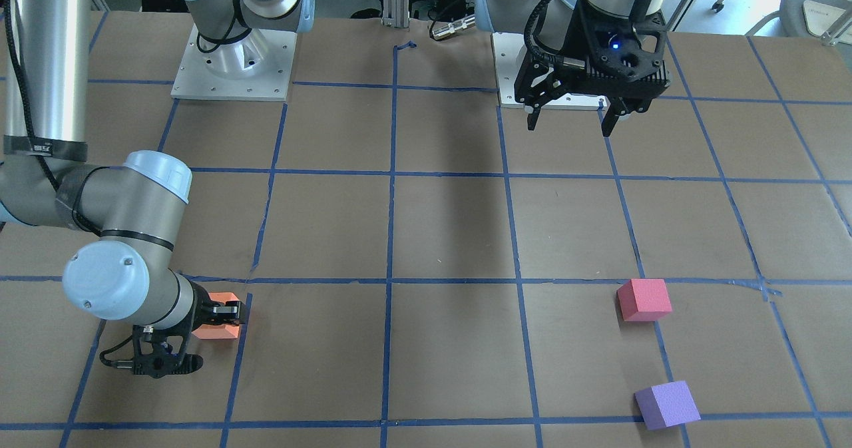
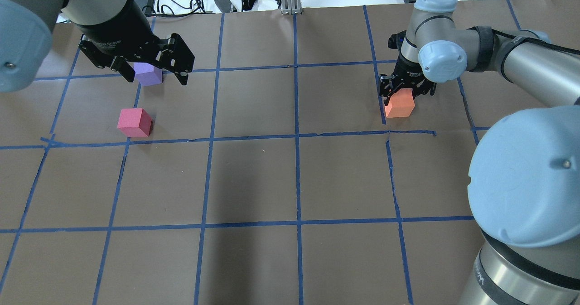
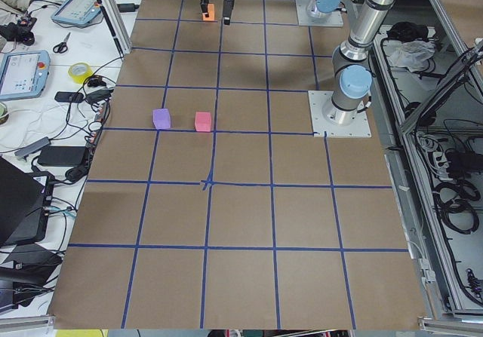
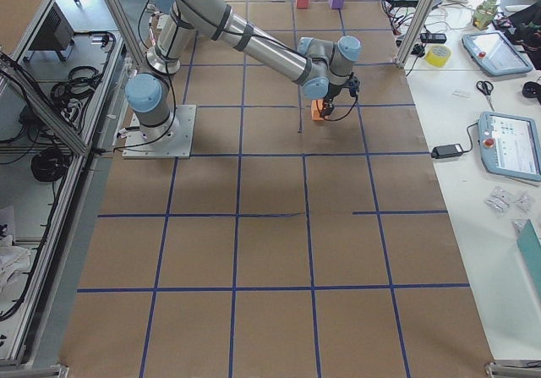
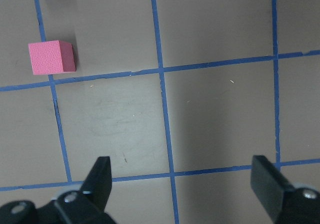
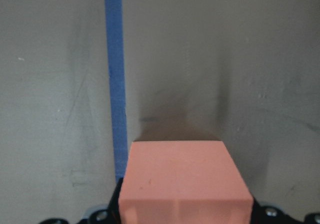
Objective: Arrange blocks in a line
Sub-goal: 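Carry the orange cube with the right gripper toward the table center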
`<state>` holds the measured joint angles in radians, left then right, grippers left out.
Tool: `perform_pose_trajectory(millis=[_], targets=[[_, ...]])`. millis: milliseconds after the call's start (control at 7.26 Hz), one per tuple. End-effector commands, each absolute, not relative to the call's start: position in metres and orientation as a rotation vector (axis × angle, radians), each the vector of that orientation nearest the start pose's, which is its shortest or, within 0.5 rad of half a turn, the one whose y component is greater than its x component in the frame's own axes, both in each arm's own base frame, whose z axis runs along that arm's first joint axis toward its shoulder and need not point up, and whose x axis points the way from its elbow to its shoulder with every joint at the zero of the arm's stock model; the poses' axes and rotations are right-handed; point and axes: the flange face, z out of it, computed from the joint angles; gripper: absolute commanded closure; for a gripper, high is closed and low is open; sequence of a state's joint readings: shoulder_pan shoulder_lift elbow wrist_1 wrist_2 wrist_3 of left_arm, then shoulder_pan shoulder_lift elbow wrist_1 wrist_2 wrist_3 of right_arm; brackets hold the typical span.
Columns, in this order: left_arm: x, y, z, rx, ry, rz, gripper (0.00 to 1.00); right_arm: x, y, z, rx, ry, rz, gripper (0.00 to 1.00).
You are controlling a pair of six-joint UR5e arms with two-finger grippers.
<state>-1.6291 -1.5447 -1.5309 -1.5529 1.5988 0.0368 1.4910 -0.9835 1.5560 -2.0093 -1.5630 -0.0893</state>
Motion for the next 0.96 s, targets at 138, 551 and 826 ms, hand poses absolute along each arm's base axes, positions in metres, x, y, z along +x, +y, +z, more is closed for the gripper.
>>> perform_pose_trajectory(millis=[138, 551, 826], targets=[[-0.159, -0.479, 0.522, 0.151, 3.107, -0.127, 0.00, 0.085, -0.668, 0.210, -0.015, 3.112, 0.177, 0.56], [-0.157, -0.481, 0.522, 0.149, 3.110, -0.132, 0.00, 0.199, -0.678, 0.249, -0.016, 3.075, 0.115, 0.56], [-0.157, -0.481, 0.522, 0.151, 3.110, -0.134, 0.00, 0.308, -0.681, 0.241, -0.064, 3.084, 0.068, 0.54]])
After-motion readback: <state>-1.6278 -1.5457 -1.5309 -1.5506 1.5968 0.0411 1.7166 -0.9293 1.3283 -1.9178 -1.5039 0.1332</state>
